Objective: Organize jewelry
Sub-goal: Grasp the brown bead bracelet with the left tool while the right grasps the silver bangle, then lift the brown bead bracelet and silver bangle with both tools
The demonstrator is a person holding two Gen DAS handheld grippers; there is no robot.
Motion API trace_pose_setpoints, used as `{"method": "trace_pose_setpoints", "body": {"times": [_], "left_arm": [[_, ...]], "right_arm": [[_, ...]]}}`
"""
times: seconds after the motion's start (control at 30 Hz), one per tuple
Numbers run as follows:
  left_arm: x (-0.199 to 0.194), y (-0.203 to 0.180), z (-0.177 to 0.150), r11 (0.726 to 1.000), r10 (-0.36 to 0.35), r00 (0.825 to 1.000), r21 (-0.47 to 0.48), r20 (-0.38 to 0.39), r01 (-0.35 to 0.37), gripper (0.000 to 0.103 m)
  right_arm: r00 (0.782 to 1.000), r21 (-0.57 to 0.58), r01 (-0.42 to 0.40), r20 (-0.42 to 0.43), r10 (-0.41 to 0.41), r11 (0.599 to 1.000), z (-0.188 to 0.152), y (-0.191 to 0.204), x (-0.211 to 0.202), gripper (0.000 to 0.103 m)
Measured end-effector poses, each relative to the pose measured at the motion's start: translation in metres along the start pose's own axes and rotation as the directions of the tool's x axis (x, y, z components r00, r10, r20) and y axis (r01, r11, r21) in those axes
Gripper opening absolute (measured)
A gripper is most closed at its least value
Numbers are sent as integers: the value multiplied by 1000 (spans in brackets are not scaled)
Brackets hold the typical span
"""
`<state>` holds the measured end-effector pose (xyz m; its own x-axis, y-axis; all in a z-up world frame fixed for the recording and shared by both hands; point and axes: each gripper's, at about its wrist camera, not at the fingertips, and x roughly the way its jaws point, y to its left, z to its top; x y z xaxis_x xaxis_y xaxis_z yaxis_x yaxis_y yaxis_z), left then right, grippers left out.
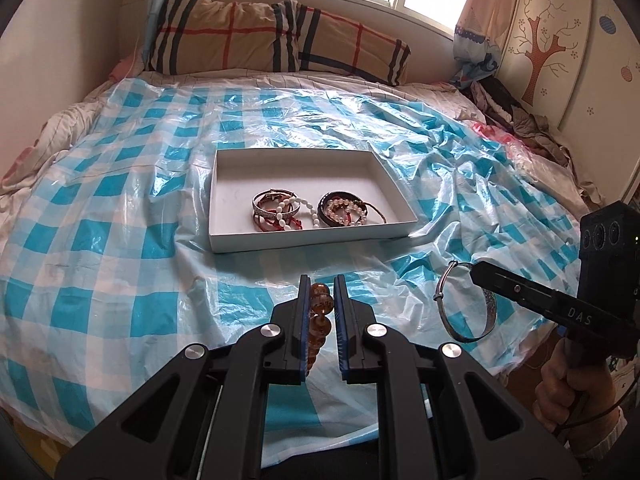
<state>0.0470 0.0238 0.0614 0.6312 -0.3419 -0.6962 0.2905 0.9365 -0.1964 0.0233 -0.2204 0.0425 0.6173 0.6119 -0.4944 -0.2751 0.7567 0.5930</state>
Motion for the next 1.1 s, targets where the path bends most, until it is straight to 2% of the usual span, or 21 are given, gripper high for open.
{"method": "trace_pose_setpoints", "body": {"times": [0.3,0.6,1.1], "left_arm": [[-36,-3,4,999,-45,998,-26,46,46,11],[-68,-22,6,999,-53,995,10,89,53,10],[-109,-62,4,994,5,986,109,168,-23,11]], "right_arm": [[998,-34,-5,65,7,999,1,20,-30,6],[992,-46,-30,119,35,998,-2,34,-56,6],[981,-77,-64,177,76,995,-5,55,-88,6]]}}
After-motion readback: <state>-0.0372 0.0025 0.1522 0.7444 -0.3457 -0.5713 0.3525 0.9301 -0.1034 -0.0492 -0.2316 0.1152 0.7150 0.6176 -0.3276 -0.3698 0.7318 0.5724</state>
